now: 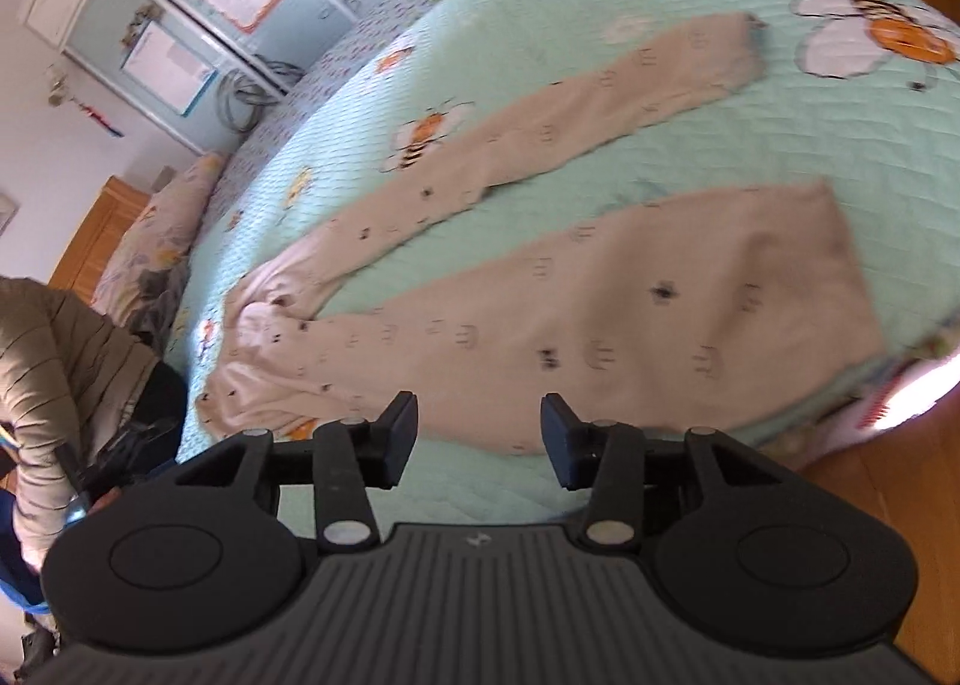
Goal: Fold clothes
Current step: 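Move the left tool to the ribbed waistband and close on it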
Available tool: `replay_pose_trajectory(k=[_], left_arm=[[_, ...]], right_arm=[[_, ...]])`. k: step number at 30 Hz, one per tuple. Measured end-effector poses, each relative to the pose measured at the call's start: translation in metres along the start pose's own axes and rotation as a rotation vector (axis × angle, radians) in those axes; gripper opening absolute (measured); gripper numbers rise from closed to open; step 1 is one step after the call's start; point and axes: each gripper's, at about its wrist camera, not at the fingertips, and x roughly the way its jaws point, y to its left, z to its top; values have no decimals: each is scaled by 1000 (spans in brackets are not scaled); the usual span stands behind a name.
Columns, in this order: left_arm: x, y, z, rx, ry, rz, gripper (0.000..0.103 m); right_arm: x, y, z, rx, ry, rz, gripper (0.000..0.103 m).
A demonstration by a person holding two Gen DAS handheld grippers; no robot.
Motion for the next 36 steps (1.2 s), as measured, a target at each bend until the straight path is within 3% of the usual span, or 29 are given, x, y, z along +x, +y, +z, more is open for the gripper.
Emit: replay_pose_trajectory(k=[4,9,13,20,25,30,32,33,34,36], left_arm=[[30,7,23,0,40,7,99],[59,-3,31,98,74,123,101],[66,0,34,53,73,90,102],[70,3,39,-107,116,-124,102],[74,-3,38,-191,162,-202,102],[79,11,35,-402,225,-408,101],[80,12,36,-419,215,-440,93],[80,11,36,-412,206,-445,78],[82,10,36,-410,207,-445,56],[89,10,36,-413,227,-438,29]], right_arm=[[13,14,2,-6,15,12,48],[19,29,6,-23,14,24,49],[27,33,10,-23,19,6,50],[41,43,13,-41,26,5,52],[48,43,13,-33,29,12,54],[50,44,8,-40,31,5,56],[51,43,7,-31,31,1,56],[51,43,6,-28,30,2,56],[52,43,5,-26,29,3,57],[52,43,4,-25,29,6,60]])
